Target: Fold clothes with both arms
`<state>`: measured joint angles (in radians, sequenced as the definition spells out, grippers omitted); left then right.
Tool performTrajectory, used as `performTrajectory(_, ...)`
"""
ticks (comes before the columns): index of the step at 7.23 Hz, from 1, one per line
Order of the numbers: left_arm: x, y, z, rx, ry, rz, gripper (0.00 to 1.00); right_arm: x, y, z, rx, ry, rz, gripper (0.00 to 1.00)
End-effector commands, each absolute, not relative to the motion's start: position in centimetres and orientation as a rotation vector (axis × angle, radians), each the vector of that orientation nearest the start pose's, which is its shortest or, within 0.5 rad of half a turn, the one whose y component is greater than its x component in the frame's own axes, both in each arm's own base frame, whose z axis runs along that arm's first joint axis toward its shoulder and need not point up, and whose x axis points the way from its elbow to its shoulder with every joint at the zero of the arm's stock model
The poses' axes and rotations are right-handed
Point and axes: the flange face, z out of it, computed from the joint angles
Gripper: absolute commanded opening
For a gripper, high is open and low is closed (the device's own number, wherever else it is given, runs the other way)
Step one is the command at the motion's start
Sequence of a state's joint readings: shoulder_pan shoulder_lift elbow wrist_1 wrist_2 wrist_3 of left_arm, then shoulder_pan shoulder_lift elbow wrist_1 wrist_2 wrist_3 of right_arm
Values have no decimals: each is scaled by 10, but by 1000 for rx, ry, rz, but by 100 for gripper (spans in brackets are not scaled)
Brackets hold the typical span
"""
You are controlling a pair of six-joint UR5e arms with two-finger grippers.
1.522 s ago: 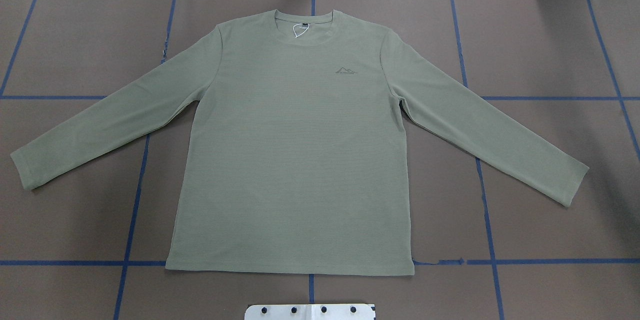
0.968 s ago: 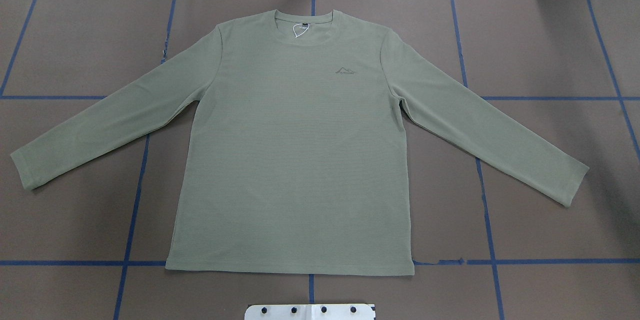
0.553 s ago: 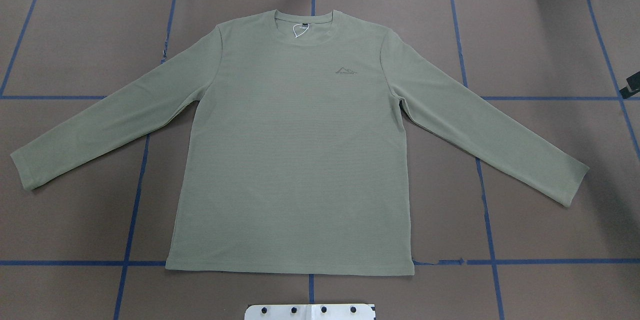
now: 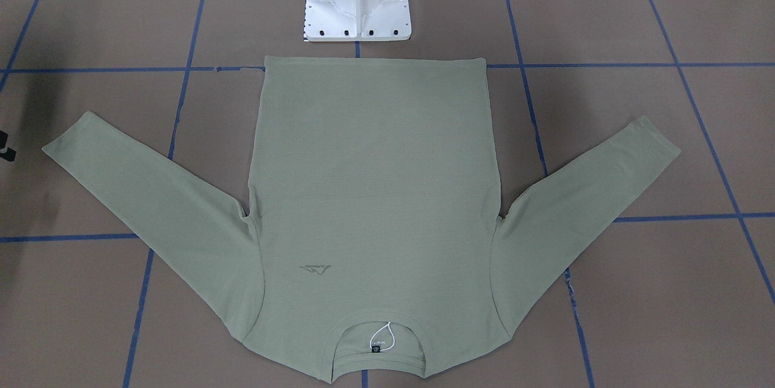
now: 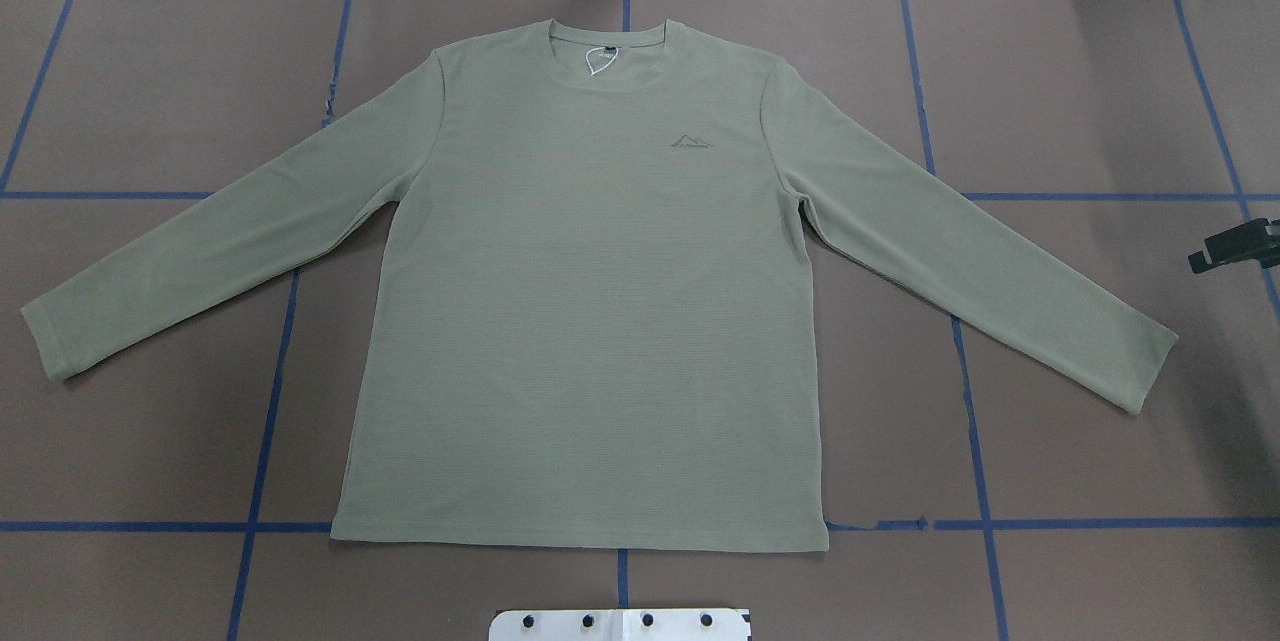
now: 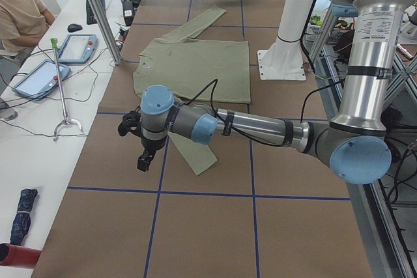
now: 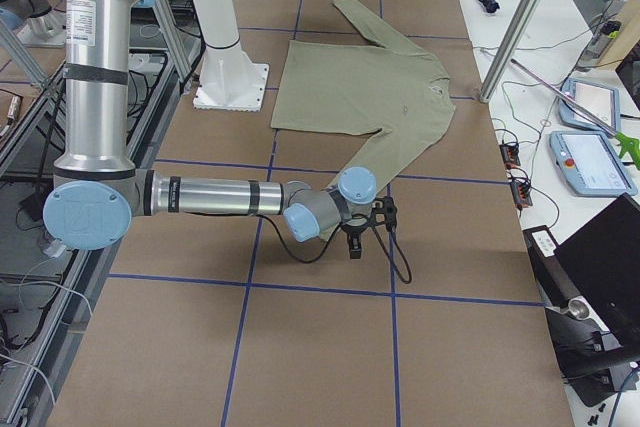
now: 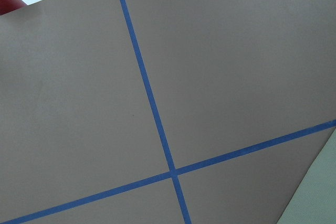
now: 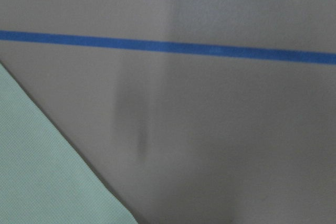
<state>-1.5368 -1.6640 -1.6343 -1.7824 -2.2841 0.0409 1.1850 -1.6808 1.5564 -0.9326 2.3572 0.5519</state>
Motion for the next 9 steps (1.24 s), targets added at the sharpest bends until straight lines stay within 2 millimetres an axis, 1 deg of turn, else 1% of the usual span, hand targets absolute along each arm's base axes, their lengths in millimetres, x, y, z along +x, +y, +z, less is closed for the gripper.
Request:
performTrajectory(1,-49,-550,556,360,704,207,100,-158,-426,664,49,-922,16,100)
performTrajectory(2,-50,-550,555,363,704,205,100,-160,-425,664,39,-925,19,99)
performTrajectory(3,-50,-549,550,372,704,208,100,-162,-425,664,36,-924,19,97)
performTrajectory(5,-50,-549,550,371,704,207,100,-164,-424,665,30,-925,14,76)
performTrajectory(7,-50,-549,551,370,704,206,100,-168,-421,667,23,-924,5,76)
performTrajectory(8,-50,-549,551,368,704,206,100,-172,-419,672,10,-919,-1,76)
performTrajectory(9,-50,-549,551,370,704,206,100,-173,-418,673,7,-918,-3,71)
